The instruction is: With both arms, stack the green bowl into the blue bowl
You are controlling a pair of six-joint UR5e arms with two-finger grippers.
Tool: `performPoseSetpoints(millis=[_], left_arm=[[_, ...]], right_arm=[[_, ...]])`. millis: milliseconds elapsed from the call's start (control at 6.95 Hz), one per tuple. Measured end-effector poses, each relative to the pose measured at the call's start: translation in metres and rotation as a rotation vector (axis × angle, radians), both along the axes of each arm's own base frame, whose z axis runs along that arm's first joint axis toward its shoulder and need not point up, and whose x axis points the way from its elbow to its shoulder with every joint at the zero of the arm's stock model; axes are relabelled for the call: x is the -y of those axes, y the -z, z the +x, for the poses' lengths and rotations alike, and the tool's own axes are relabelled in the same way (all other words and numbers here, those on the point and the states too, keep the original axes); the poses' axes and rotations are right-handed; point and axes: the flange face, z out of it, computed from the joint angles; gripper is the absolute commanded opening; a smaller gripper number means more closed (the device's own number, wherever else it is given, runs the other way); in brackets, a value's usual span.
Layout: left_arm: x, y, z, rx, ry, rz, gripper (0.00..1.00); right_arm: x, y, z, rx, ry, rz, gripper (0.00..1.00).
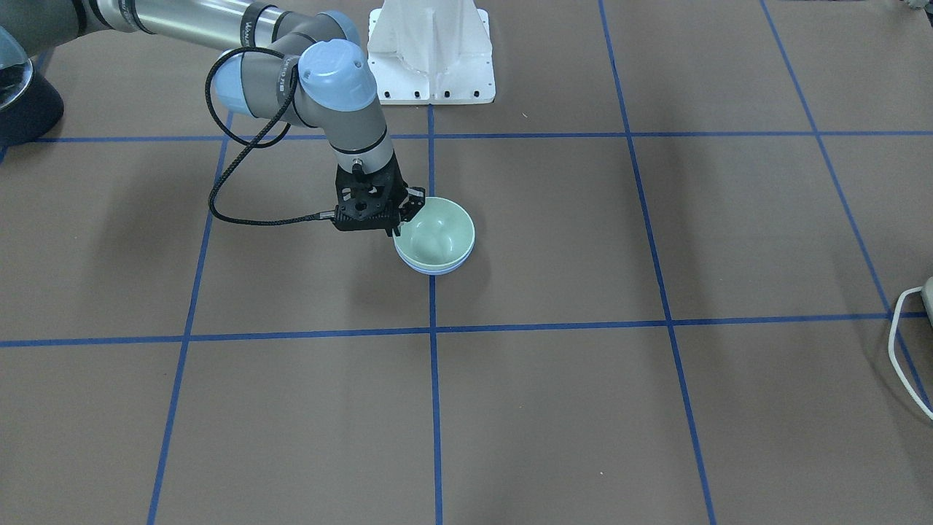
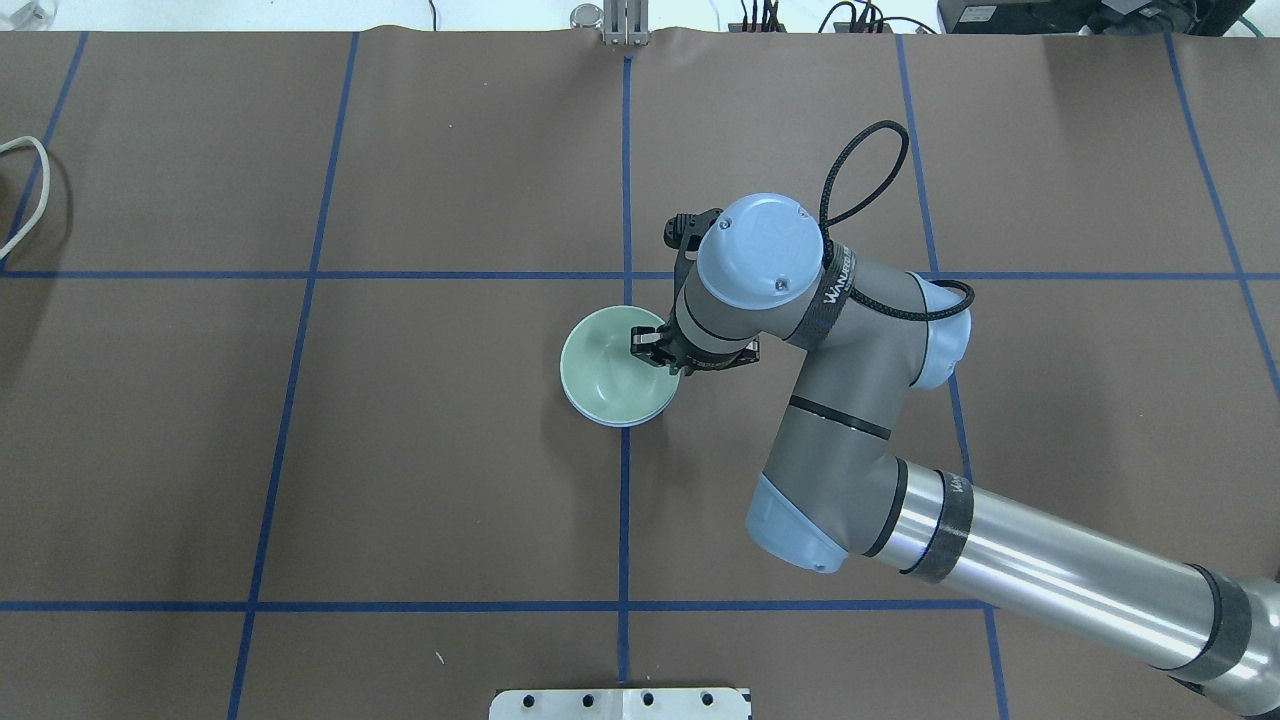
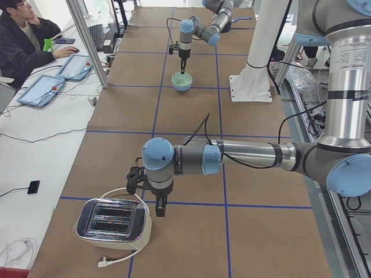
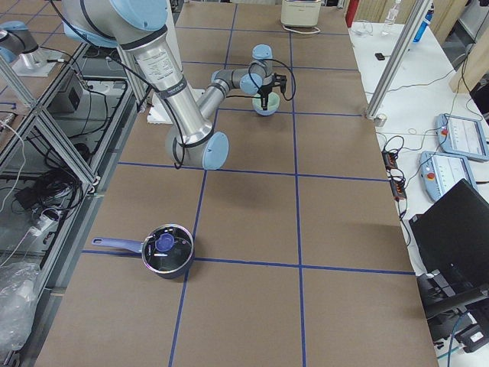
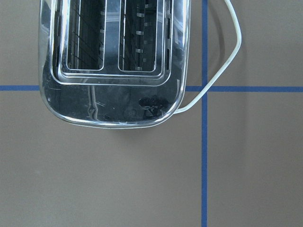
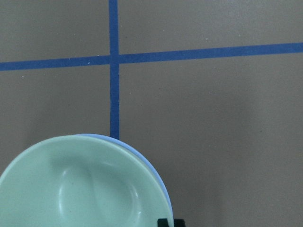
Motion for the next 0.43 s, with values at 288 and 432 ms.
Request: performPoseSetpoints(millis=[288, 432], left_arm=[[-0.001, -0.001, 0.0, 0.0, -0.001, -0.001, 0.99], [-0.001, -0.001, 0.0, -0.001, -0.001, -0.001, 0.99]], right_arm=[[0.001, 0.004, 0.002, 0.005, -0.005, 0.004, 1.0], [0.011, 0.008, 0.013, 0.014, -0.017, 0.001, 1.0]])
